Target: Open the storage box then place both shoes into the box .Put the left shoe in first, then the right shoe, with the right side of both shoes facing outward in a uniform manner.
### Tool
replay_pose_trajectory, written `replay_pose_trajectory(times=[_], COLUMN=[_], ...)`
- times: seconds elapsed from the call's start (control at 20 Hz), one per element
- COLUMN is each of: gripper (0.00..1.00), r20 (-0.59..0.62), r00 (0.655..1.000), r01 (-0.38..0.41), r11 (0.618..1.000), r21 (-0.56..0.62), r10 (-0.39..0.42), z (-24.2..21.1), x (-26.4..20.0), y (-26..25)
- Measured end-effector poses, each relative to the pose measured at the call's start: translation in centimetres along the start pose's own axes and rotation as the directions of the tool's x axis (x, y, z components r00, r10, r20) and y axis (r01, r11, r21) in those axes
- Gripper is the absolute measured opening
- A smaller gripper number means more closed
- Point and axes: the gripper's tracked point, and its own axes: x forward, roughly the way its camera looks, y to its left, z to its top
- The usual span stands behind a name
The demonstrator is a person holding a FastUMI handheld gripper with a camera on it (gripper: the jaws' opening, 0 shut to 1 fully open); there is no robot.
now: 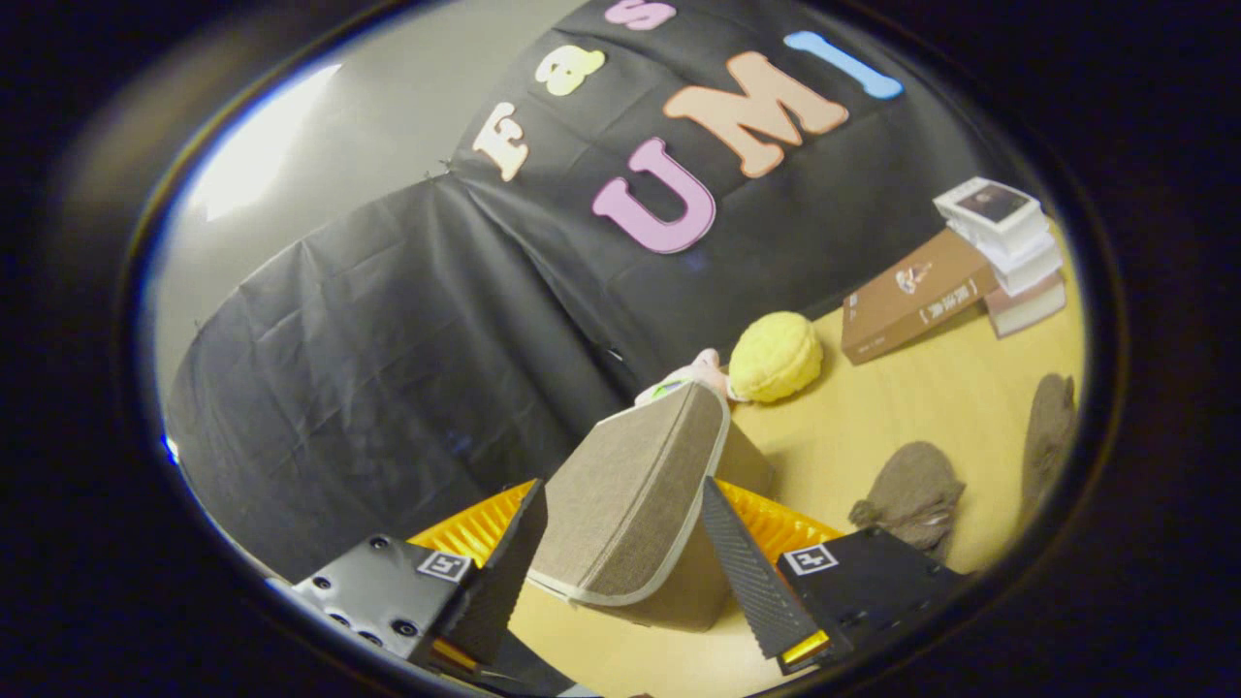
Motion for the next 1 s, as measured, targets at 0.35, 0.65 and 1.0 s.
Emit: replay_pose_trajectory(times=[0.35, 0.65, 1.0], gripper=[1.00, 1.00, 0.98], r20=[-0.073, -0.106, -0.102], r00=[0.995, 0.990, 0.981], r01=[-0.045, -0.046, -0.082], r11=[0.976, 0.925, 0.836], r21=[0.214, 0.376, 0.543], r10=[0.062, 0.093, 0.162], z=[-2.6, -4.4, -5.1], x=[1.7, 3.4, 3.9], y=[-0.5, -1.5, -1.0])
